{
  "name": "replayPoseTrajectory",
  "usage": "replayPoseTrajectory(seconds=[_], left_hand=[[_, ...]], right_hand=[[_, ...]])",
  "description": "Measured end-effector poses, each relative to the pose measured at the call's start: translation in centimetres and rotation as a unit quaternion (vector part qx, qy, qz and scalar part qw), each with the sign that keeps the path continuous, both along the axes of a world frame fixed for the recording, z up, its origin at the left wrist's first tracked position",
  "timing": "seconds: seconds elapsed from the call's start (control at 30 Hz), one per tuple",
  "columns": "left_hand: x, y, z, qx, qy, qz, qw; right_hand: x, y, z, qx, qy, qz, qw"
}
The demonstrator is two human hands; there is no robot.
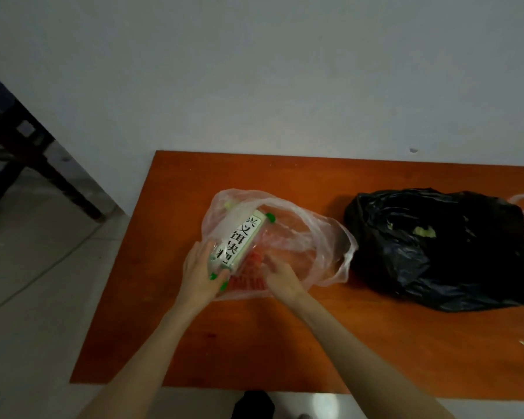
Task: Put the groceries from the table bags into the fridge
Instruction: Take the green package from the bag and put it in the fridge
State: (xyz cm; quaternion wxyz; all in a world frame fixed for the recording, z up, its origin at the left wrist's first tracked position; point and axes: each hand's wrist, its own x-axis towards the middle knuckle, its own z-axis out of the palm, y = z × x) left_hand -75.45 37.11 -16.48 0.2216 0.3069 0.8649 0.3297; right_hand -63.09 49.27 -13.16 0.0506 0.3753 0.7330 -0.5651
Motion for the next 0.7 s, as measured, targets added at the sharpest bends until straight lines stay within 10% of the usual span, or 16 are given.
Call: replayPoseTrajectory(seconds=[0.33, 0.7], left_hand=[[-3.7, 1.3, -4.5, 0.014, -0.182, 0.015, 0.983], [-4.5, 1.1, -5.2, 0.003, -0.270, 0.036, 0.962]], right_hand=[[-6.3, -0.5, -4.7, -0.337, -0.009, -0.220, 0.915], [-8.9, -0.3, -5.0, -0.170, -0.086, -0.259, 0.947]])
